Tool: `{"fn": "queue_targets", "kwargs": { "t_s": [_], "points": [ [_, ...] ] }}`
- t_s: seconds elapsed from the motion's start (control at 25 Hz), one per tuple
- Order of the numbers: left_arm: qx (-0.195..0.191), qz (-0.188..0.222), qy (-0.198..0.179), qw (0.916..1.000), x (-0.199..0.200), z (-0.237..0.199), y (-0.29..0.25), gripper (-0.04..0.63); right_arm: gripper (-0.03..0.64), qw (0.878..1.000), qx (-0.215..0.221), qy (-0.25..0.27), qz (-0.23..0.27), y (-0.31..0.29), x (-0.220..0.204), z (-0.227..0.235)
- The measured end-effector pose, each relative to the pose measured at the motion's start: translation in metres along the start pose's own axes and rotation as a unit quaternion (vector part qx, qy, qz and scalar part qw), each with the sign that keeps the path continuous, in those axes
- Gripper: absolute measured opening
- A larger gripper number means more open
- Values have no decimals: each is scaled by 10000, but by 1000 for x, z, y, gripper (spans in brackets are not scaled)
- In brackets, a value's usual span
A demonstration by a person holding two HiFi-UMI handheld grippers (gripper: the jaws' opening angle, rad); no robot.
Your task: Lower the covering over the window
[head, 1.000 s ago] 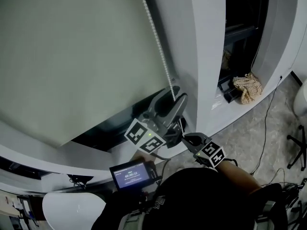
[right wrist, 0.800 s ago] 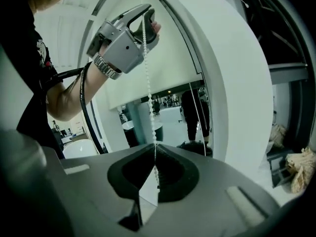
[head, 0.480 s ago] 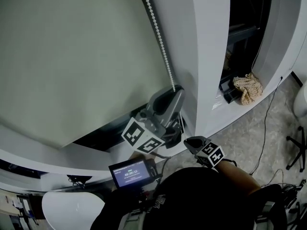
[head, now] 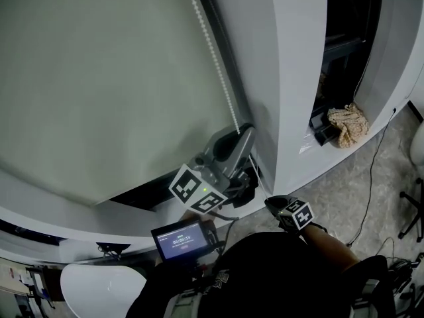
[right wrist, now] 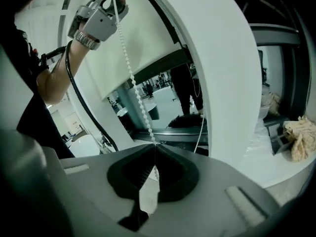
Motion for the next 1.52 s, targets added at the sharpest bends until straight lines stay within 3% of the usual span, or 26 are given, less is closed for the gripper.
{"fn": "queue_targets", "kwargs": {
  "t_s": [0.2, 0.32, 0.44, 0.56, 0.68, 0.84, 0.92, 0.96, 1.04, 1.16, 1.28, 1.4, 1.44, 1.52],
  "points": [
    [-232, -109, -288, 9993, 0, 3, 1, 8, 6, 10000, -46, -46, -58, -5, -3, 6],
    [-378, 10, -270, 9989, 5, 8, -3, 98, 6, 9999, 79, 25, -117, -11, -2, 0],
    [-390, 70, -237, 9989, 11, 5, -6, 26, 6, 9997, 152, 117, -147, -16, 2, -5],
    [-436, 131, -36, 9990, 10, 5, -6, 15, 6, 9998, 143, 110, -112, -15, 2, -4],
    [-229, 183, 325, 9990, 3, -5, 0, 11, 6, 9997, 35, -26, -223, -11, -8, 5],
    [348, -405, 516, 9972, -37, -19, 29, 11, 12, 9948, -37, -468, -904, 1, -44, 7],
    [676, -809, 693, 9920, -74, -23, 52, 11, 39, 9942, -156, -647, -842, 14, -55, 9],
    [854, -1080, 743, 9877, -97, -25, 65, 11, 83, 9956, -257, -656, -613, 22, -52, 11],
    [1162, -1623, 994, 9748, -147, -27, 94, 11, 77, 9974, -426, -575, 59, 38, -29, 15],
    [1480, -2374, 1509, 9481, -218, -27, 134, 11, 80, 9889, -539, -427, 1316, 70, 43, 14],
    [1596, -3189, 1676, 9191, -291, -25, 176, 11, 77, 9636, -275, -71, 2659, 106, 147, -7],
    [1658, -3796, 1843, 8913, -332, -17, 206, 11, 78, 9330, -2, 659, 3537, 141, 241, -34],
    [1647, -3880, 1919, 8863, -339, -15, 211, 11, 81, 9241, 36, 860, 3724, 150, 270, -41],
    [1619, -3921, 1965, 8840, -344, -14, 215, 12, 91, 9116, 98, 1108, 3958, 163, 320, -49]
  ]
}}
Point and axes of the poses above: the fingertips, and each gripper's own axes: y backward along the fingers, z to its right, x out of its top, the point moved 5 cm from there along y, backward along the fingers, and after that the axes turned 11 degrees about y, right-handed, at the moved point
